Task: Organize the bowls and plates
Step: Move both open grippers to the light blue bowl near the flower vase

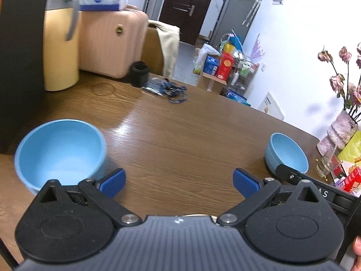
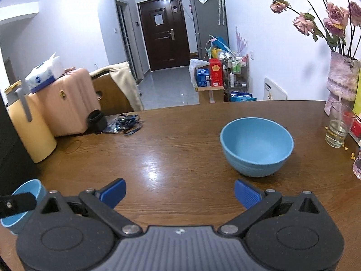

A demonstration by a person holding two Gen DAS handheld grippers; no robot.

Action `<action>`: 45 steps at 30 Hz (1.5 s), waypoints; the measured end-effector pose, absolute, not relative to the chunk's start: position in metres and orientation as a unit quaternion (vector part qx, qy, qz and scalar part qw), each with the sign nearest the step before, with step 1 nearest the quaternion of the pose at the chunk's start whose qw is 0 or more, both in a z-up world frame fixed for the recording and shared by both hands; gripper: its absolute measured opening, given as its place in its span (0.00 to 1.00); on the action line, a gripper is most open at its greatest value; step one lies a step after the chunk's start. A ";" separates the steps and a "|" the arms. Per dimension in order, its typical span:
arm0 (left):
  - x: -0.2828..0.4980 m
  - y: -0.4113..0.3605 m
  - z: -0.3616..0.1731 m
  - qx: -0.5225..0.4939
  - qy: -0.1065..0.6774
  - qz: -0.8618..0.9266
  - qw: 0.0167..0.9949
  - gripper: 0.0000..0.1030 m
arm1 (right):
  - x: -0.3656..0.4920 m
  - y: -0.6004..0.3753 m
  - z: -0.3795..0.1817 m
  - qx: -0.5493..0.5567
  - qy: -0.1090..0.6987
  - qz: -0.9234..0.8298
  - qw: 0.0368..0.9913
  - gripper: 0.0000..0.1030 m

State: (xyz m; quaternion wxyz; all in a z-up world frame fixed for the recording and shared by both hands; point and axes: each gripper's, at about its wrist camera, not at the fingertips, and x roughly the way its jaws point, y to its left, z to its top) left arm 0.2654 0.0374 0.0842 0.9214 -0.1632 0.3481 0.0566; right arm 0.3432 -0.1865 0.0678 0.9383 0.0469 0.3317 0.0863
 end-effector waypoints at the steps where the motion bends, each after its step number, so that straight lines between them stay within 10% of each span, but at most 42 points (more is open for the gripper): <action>1: 0.271 0.032 0.083 -0.164 0.350 0.055 0.920 1.00 | 0.348 -0.192 0.067 0.047 0.332 0.085 0.938 1.00; 45: 0.451 -0.138 0.049 -0.149 0.429 0.036 0.890 1.00 | 0.462 -0.357 0.049 0.113 0.366 -0.016 0.923 0.99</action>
